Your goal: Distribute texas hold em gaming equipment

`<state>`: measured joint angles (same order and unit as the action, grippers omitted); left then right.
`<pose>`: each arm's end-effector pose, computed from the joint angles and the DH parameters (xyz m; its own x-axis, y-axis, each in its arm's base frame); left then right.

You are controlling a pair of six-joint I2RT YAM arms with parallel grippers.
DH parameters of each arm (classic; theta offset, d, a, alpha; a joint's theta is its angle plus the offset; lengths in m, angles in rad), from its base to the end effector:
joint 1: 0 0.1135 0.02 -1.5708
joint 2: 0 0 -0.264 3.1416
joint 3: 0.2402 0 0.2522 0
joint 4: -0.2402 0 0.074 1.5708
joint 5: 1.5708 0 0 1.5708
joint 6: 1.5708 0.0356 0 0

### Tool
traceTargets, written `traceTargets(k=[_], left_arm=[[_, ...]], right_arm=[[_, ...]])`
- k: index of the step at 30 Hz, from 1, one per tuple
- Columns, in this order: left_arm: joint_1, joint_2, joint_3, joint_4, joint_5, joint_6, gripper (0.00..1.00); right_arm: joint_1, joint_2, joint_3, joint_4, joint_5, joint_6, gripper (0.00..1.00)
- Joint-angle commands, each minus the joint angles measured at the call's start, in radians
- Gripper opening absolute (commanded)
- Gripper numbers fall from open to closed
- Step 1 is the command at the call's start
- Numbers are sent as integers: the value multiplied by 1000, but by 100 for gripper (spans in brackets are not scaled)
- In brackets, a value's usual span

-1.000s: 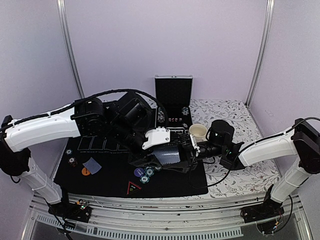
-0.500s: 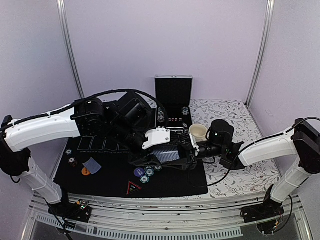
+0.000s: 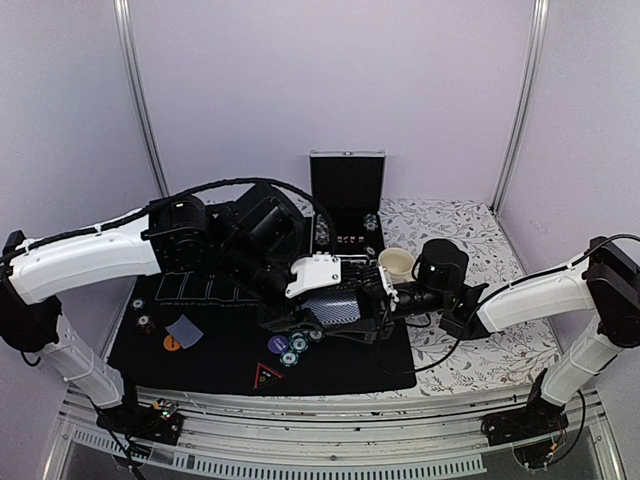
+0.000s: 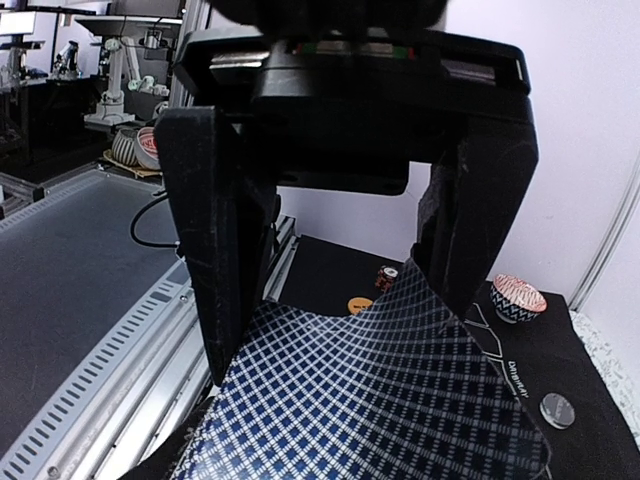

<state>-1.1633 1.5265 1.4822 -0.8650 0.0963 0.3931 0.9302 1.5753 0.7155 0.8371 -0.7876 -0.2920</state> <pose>0.1248 -0.2978 0.3400 0.0702 0.7995 -0.5965 0.9856 0.0368 0.1652 0.1744 0.2761 0.2288 0.2717 0.0247 -0.9621 -0.9511 -0.1454 -0.2724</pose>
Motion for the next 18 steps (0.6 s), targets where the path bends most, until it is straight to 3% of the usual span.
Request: traceTargets(k=[1, 6, 10, 18], left_arm=[[-18, -22, -14, 27, -12, 12, 53], [-17, -29, -16, 27, 0, 18, 53], [-18, -33, -17, 27, -3, 20, 52], [-18, -35, -31, 28, -16, 20, 52]], right_arm=[[3, -57, -12, 17, -10, 48, 72], [2, -108, -56, 15, -8, 76, 85], [-18, -155, -86, 14, 6, 163, 89], [-51, -245, -107, -14, 70, 575, 94]])
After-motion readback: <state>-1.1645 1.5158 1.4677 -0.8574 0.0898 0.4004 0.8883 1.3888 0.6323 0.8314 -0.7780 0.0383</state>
